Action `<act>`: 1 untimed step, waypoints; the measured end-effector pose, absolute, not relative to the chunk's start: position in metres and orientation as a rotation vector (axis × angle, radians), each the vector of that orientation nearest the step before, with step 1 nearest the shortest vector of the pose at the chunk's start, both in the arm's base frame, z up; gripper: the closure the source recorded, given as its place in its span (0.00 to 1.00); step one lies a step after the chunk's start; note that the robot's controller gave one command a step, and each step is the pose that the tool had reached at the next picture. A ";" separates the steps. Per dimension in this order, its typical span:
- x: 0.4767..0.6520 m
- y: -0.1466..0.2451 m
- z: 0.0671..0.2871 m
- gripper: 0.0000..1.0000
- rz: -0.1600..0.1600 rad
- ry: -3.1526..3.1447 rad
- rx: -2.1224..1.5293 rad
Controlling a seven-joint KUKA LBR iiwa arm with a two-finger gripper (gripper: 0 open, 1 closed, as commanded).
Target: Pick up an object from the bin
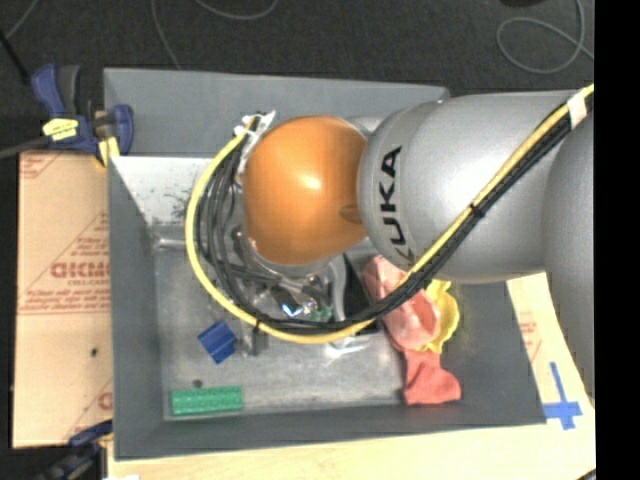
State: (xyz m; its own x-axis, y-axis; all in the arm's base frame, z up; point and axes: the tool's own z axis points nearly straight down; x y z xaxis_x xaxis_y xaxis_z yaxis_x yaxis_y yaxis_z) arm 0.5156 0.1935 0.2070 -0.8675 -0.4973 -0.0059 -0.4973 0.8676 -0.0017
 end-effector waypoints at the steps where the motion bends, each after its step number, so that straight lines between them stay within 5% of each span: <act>1: 0.517 0.194 0.208 1.00 0.000 3.027 -0.804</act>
Offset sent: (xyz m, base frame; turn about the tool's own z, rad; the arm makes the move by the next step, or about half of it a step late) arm 0.0048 0.0092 -0.0745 -0.2445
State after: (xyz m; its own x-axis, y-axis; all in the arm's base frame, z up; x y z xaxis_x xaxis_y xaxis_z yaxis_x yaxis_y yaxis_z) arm 0.5169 0.1942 0.2081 -0.8682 -0.4961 -0.0098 -0.4961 0.8683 -0.0025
